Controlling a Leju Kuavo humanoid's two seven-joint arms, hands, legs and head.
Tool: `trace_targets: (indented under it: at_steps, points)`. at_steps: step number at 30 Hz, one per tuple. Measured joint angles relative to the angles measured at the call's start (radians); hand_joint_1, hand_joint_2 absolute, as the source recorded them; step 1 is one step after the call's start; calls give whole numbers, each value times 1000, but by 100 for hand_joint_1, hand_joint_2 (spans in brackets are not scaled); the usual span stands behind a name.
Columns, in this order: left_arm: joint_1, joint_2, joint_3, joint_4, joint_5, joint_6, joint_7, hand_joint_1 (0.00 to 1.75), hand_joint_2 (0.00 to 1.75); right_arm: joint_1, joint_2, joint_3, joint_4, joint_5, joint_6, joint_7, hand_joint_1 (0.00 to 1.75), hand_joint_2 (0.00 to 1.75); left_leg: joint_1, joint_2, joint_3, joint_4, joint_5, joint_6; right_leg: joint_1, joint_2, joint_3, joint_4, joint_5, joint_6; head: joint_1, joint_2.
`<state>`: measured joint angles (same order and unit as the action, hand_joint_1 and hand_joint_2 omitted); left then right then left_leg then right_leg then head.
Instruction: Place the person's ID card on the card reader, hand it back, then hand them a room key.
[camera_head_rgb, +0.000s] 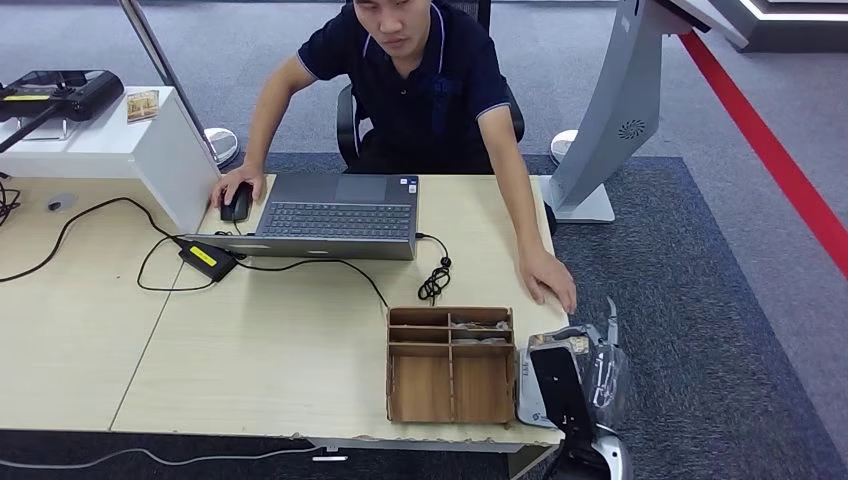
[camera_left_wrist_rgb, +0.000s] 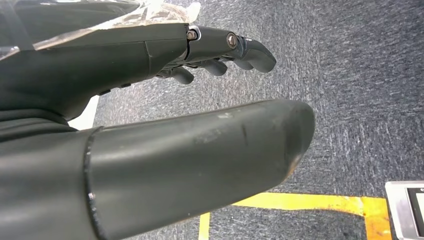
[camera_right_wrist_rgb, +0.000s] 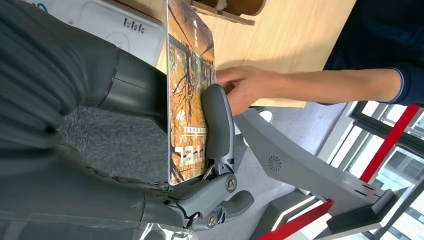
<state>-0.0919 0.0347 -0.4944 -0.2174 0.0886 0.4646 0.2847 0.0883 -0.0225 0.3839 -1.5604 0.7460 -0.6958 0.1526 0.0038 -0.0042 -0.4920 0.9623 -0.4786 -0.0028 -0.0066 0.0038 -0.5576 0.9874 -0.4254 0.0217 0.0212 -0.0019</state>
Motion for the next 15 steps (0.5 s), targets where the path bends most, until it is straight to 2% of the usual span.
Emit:
trace_targets:
  at_steps: [15]
  points:
    - [-1,1,-25,0,23,1,17,0,0,27,-1,-29,147,-6,0,1,175,175,0,0,0,0,0,0,0,0,0,0,0,0,0,0]
